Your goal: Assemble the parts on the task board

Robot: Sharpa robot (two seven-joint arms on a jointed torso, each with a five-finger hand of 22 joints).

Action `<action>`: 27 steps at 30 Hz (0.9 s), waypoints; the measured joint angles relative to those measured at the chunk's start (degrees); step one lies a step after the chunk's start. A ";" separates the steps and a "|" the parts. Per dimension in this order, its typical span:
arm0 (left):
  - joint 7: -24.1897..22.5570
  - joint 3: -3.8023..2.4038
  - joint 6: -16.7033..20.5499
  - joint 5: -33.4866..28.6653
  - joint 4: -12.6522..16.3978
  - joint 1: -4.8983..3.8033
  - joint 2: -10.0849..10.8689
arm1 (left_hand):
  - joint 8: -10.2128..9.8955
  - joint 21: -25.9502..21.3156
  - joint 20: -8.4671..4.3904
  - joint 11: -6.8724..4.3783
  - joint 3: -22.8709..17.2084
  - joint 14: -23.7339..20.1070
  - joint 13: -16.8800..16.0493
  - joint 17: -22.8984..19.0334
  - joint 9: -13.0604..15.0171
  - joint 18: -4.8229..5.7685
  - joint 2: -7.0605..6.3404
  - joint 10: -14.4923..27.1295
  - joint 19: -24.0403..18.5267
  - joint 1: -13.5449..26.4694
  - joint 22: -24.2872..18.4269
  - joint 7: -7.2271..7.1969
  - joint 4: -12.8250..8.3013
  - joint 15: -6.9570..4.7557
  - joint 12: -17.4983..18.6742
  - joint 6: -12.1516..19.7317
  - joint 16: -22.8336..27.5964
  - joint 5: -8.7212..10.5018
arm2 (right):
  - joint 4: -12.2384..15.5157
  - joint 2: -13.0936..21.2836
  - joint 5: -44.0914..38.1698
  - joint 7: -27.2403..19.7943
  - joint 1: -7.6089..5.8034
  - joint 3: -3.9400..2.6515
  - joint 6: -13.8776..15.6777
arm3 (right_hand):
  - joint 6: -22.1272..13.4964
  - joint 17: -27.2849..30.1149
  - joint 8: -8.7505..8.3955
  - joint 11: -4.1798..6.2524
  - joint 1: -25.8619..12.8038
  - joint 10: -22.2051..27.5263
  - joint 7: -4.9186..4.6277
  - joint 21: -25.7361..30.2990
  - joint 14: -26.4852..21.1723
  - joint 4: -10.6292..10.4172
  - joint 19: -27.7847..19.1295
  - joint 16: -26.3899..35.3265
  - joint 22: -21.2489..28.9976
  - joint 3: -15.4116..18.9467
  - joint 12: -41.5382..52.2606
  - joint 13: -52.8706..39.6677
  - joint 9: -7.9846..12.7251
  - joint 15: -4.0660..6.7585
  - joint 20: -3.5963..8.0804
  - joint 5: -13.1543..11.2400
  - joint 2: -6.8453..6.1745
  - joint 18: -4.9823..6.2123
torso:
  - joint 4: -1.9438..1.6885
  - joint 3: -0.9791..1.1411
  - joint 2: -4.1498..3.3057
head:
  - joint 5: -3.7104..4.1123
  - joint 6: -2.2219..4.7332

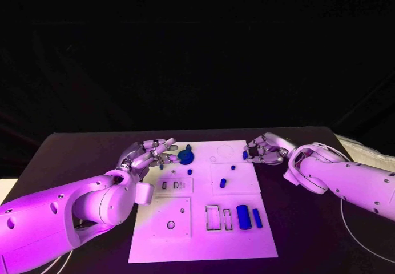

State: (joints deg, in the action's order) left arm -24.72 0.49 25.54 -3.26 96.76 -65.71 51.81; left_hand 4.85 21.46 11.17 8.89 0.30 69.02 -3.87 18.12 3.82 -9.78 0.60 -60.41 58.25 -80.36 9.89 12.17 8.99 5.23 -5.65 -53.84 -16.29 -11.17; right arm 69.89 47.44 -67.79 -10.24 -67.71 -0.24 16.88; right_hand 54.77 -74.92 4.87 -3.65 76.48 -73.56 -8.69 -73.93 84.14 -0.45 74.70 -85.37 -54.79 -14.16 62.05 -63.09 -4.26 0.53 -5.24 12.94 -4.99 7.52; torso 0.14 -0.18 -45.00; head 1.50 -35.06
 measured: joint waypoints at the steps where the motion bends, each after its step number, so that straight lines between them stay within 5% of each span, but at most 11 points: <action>1: 0.00 0.00 0.00 0.00 0.00 0.00 0.00 | 0.00 0.00 0.00 0.00 0.00 0.00 0.00 0.00 0.00 0.00 0.00 0.00 0.00 0.00 0.00 0.00 0.00 0.00 0.00 0.00 0.00 0.00 | -0.07 -0.06 0.01 0.00 0.01 0.00 -0.10 | 0.03 0.00 0.00 0.00 0.00 0.00 -0.03 0.00 0.00 0.00 0.00 0.00 0.00 0.00 0.00 -0.03 0.00 0.00 0.00 0.00 0.00 0.00 | 0.00 0.00 0.01 | 0.00 0.00; 27: 0.01 0.00 -0.11 0.00 -0.16 0.00 -0.20 | 0.00 0.00 0.00 0.00 -0.15 0.00 0.00 0.09 0.00 0.01 0.00 0.00 0.00 0.00 0.00 0.00 -0.15 0.00 0.00 0.00 0.00 0.00 | -1.76 -1.91 0.02 0.23 0.09 -0.01 -0.78 | 3.19 0.01 0.75 0.44 0.29 -0.65 0.53 0.00 -0.10 0.88 0.00 0.00 -0.07 -1.07 1.35 -1.14 -0.08 0.33 0.00 -2.12 1.22 -0.01 | 0.01 0.04 0.05 | -0.01 0.12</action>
State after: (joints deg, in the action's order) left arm -24.71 0.49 25.43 -3.26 96.60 -65.70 51.60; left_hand 4.85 21.46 11.17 8.89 0.15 69.02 -3.87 18.22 3.82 -9.78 0.60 -60.41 58.25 -80.36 9.88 12.17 8.84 5.23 -5.65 -53.84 -16.29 -11.17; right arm 68.12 45.53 -67.77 -10.01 -67.62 -0.26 16.10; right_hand 57.96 -74.91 5.61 -3.21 76.77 -74.21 -8.16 -73.92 84.04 0.43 74.70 -85.37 -54.86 -15.23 63.40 -64.23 -4.35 0.85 -5.24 10.83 -3.77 7.52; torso 0.14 -0.14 -44.95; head 1.49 -34.95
